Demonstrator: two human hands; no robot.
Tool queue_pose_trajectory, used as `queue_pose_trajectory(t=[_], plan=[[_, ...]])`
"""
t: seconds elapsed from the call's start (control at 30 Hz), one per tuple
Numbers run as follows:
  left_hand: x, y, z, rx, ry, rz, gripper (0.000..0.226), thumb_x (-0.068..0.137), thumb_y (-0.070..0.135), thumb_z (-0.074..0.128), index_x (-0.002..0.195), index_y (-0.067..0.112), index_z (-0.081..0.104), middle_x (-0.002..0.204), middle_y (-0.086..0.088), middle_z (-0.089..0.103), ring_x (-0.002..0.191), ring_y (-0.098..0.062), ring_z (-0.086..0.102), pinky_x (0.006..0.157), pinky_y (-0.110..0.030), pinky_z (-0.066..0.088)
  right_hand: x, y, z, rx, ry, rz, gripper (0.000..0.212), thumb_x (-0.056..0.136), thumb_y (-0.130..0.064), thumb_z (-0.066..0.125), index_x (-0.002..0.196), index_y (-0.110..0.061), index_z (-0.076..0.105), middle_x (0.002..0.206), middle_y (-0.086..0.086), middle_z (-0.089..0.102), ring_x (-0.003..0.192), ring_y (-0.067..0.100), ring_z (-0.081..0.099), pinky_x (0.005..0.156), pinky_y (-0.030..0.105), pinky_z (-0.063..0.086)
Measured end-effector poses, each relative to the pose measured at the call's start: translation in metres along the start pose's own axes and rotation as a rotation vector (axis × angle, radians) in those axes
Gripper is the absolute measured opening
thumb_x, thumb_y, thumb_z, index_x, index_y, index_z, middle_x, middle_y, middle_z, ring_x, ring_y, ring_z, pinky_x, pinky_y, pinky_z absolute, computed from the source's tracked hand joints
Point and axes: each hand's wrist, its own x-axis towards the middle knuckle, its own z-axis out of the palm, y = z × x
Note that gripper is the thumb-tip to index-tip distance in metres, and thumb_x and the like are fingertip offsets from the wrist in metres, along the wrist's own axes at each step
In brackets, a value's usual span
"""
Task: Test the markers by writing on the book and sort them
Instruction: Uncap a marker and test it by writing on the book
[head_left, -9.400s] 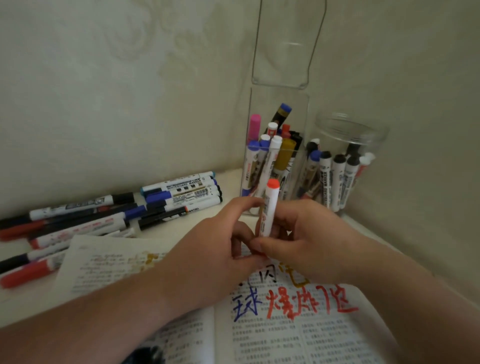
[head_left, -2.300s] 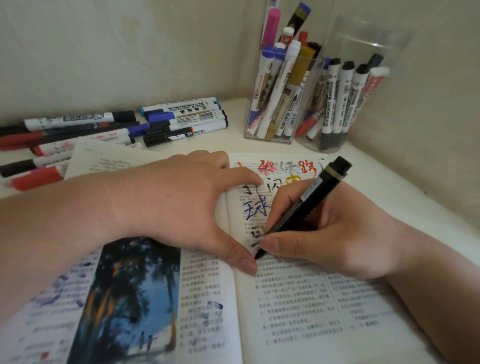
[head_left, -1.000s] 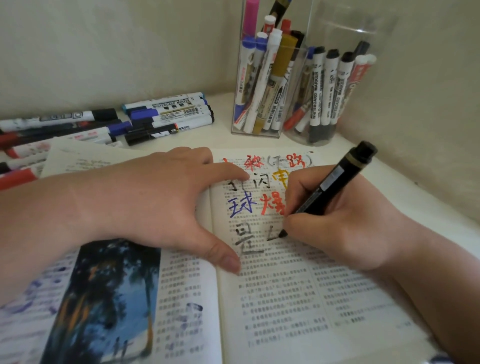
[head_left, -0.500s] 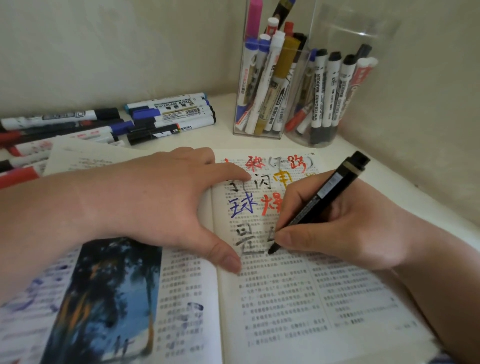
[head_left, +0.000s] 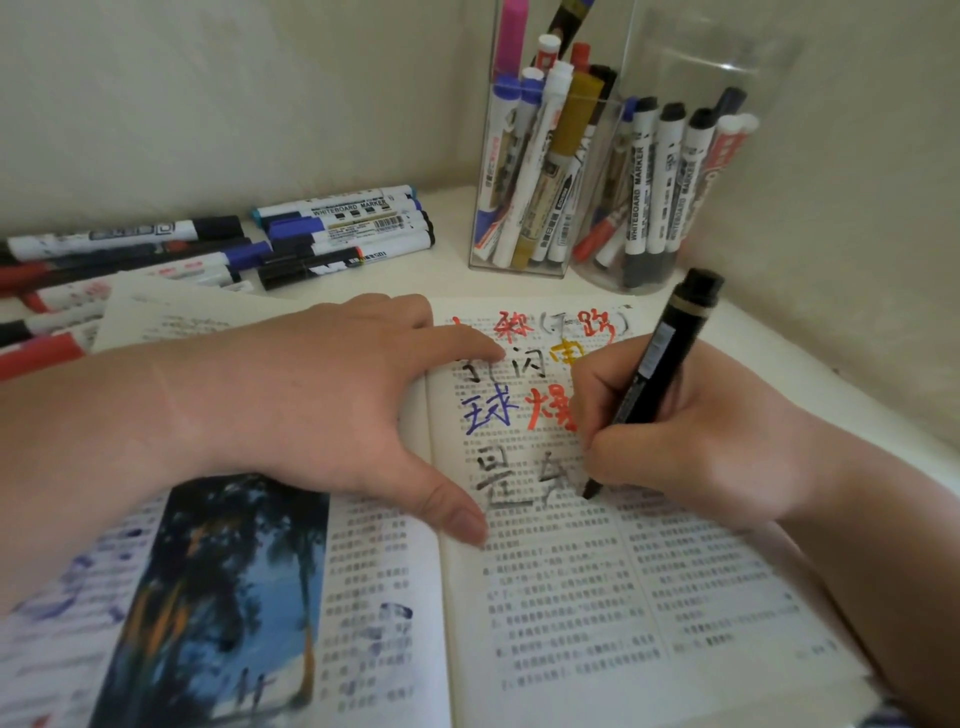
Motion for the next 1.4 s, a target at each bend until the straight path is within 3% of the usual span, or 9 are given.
queue_pose_trajectory(t=[0.3, 0.43, 0.57, 0.67, 0.8, 0.93, 1.1, 1.33, 1.4], plan=[[0.001, 0.001, 0.001, -0.001, 0.011, 0.000, 0.121, 0.028, 0.111, 0.042, 0.136, 0.070, 0.005, 0.103, 0.028, 0.034, 0.104, -0.001, 0.039, 0.093, -0.030, 0.041, 0.001, 0.003, -0.003, 0.116, 0.000, 0.010, 0.009, 0.067, -0.008, 0.070, 0.061, -0.008, 0.064, 0.052, 0.003, 0.054, 0.048, 0.012, 0.048, 0.046, 0.021, 0.037], [0.002, 0.001, 0.000, -0.005, 0.012, -0.001, 0.123, 0.029, 0.110, 0.044, 0.137, 0.069, 0.003, 0.104, 0.030, 0.035, 0.105, 0.000, 0.038, 0.091, -0.028, 0.038, 0.003, 0.007, 0.002, 0.067, 0.130, -0.011, 0.012, 0.068, -0.014, 0.070, 0.061, -0.010, 0.060, 0.053, -0.004, 0.054, 0.050, 0.006, 0.049, 0.049, 0.019, 0.039], [-0.006, 0.002, 0.001, -0.087, 0.156, 0.064, 0.118, 0.042, 0.104, 0.052, 0.141, 0.066, -0.002, 0.118, 0.032, 0.039, 0.110, 0.005, 0.040, 0.096, -0.023, 0.037, 0.005, 0.008, 0.001, 0.072, 0.128, 0.001, 0.020, 0.071, -0.008, 0.075, 0.059, -0.009, 0.060, 0.051, -0.003, 0.052, 0.048, 0.007, 0.047, 0.048, 0.019, 0.037], [-0.007, 0.006, 0.008, -0.360, 0.330, 0.145, 0.076, 0.085, 0.070, 0.052, 0.144, 0.059, 0.006, 0.111, 0.023, 0.049, 0.102, 0.001, 0.050, 0.086, -0.026, 0.042, 0.008, 0.010, -0.010, 0.323, 0.154, -0.037, 0.017, 0.066, -0.014, 0.080, 0.065, -0.006, 0.064, 0.050, 0.003, 0.049, 0.044, 0.012, 0.040, 0.044, 0.021, 0.031], [-0.001, 0.007, 0.017, -0.548, 0.469, 0.165, 0.047, 0.101, 0.024, 0.040, 0.135, 0.051, 0.021, 0.106, 0.019, 0.056, 0.096, -0.013, 0.061, 0.085, -0.041, 0.050, 0.021, -0.018, -0.033, 0.457, 0.047, -0.245, 0.027, 0.054, -0.007, 0.088, 0.076, -0.010, 0.073, 0.051, 0.010, 0.046, 0.040, 0.013, 0.033, 0.040, 0.018, 0.026], [0.003, 0.005, 0.016, -0.729, 0.535, 0.096, 0.042, 0.100, 0.028, 0.051, 0.125, 0.052, 0.029, 0.114, 0.034, 0.065, 0.112, 0.002, 0.062, 0.098, -0.031, 0.047, 0.054, -0.050, -0.051, 0.378, -0.044, -0.362, 0.018, 0.073, -0.016, 0.072, 0.078, 0.000, 0.075, 0.050, 0.015, 0.041, 0.043, 0.020, 0.033, 0.044, 0.024, 0.023], [0.003, 0.001, 0.011, -0.797, 0.544, -0.011, 0.043, 0.088, 0.045, 0.067, 0.119, 0.048, 0.038, 0.106, 0.042, 0.065, 0.102, 0.007, 0.064, 0.088, -0.020, 0.041, 0.083, -0.032, -0.029, 0.474, 0.083, -0.379, 0.007, 0.068, -0.010, 0.072, 0.070, -0.007, 0.066, 0.055, 0.022, 0.038, 0.043, 0.016, 0.034, 0.046, 0.025, 0.025], [0.007, 0.006, 0.009, -0.814, 0.493, -0.013, 0.040, 0.087, 0.046, 0.066, 0.116, 0.051, 0.039, 0.107, 0.039, 0.067, 0.105, 0.014, 0.062, 0.101, -0.031, 0.045, 0.080, -0.021, -0.024, 0.304, 0.142, -0.318, 0.008, 0.067, -0.008, 0.073, 0.068, -0.006, 0.066, 0.058, 0.004, 0.057, 0.047, 0.010, 0.048, 0.048, 0.021, 0.038], [0.006, 0.008, 0.009, -0.799, 0.481, -0.017, 0.042, 0.084, 0.051, 0.063, 0.117, 0.052, 0.038, 0.106, 0.040, 0.066, 0.101, 0.015, 0.062, 0.097, -0.029, 0.047, 0.080, -0.023, -0.020, 0.199, 0.136, -0.304, 0.003, 0.072, -0.007, 0.071, 0.071, -0.005, 0.069, 0.064, 0.012, 0.061, 0.053, 0.019, 0.056, 0.050, 0.030, 0.045]])
